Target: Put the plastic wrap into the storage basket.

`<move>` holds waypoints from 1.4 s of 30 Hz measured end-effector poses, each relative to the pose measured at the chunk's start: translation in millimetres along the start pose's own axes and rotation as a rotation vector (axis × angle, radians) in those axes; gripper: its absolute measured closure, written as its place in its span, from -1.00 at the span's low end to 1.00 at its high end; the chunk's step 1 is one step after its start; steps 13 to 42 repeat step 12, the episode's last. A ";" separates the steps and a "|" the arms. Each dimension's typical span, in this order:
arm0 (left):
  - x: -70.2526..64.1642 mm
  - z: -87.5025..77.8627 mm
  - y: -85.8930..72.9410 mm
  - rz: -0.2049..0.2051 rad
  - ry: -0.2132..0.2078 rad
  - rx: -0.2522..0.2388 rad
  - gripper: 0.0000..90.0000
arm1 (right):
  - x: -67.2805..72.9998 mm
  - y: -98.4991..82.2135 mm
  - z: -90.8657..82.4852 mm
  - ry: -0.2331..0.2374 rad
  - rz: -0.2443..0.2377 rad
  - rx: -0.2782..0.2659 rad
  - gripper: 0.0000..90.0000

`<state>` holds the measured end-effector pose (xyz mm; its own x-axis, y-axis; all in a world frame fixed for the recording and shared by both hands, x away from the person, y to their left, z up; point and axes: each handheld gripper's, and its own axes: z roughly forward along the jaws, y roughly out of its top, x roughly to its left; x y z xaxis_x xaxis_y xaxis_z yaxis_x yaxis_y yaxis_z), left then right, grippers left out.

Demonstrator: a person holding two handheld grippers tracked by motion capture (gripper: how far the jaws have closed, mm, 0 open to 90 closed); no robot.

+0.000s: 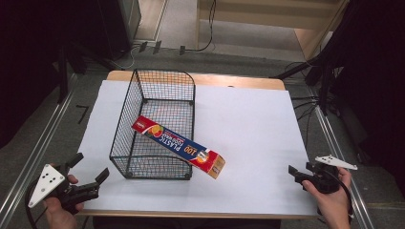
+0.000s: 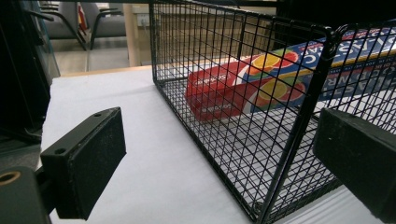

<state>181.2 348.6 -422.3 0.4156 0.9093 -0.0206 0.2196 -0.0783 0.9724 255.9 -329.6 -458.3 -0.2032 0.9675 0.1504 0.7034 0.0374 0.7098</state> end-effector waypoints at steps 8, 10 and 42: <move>-0.6 0.8 0.2 0.001 -0.003 0.004 -0.93 | -4.1 -1.6 0.8 -0.011 0.024 -0.010 -0.41; -0.3 1.5 0.6 -0.001 -0.006 0.001 -0.93 | -4.6 -2.3 1.7 -0.010 0.021 -0.007 -0.41; -0.5 2.6 1.0 0.000 -0.006 0.001 -0.93 | -4.4 -2.5 2.1 -0.014 0.020 -0.006 -0.41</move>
